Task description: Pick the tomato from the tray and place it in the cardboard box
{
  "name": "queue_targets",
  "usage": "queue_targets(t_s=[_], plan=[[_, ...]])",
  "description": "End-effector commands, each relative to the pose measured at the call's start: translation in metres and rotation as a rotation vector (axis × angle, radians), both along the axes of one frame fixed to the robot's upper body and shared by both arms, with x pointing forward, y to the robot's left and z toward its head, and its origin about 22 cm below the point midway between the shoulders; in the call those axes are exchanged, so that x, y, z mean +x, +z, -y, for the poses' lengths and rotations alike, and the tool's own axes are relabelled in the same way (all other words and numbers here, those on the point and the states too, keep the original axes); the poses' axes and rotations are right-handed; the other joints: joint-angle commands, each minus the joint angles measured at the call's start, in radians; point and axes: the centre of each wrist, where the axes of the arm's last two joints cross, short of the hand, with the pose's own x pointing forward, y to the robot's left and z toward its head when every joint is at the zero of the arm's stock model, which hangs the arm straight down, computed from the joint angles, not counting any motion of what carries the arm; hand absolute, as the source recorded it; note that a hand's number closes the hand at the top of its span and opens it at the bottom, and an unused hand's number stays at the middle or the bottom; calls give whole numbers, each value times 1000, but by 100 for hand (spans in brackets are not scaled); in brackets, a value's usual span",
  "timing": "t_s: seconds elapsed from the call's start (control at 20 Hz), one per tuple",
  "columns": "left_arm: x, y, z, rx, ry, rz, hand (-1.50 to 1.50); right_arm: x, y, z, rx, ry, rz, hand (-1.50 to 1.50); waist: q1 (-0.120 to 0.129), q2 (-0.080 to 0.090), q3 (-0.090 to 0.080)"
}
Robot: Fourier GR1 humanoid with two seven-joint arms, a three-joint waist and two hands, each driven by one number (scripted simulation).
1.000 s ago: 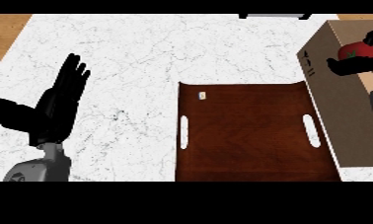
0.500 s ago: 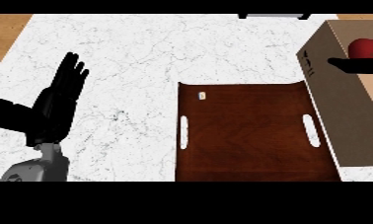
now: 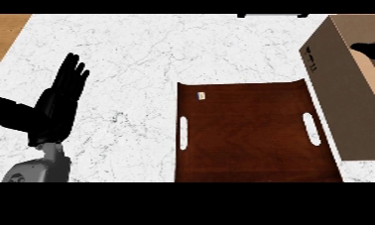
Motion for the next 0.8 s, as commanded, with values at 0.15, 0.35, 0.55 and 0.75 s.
queue_targets(t_s=[0.15, 0.35, 0.55, 0.75], plan=[[-15, -14, -6, -3, 12, -14, 0, -20, 5, 10, 365, 44, 251, -150, -12, -8, 0], [1, -9, -9, -7, 13, 5, 0, -44, -11, 37, 421, 25, 329, -150, -7, 0, 0], [-21, -17, -5, 10, 9, -1, 0, -83, -8, 73, 409, 10, 375, -150, -3, -1, 0], [-3, 1, 4, -4, -2, -3, 0, -96, -10, 84, 432, -26, 432, -150, -1, 0, 0]])
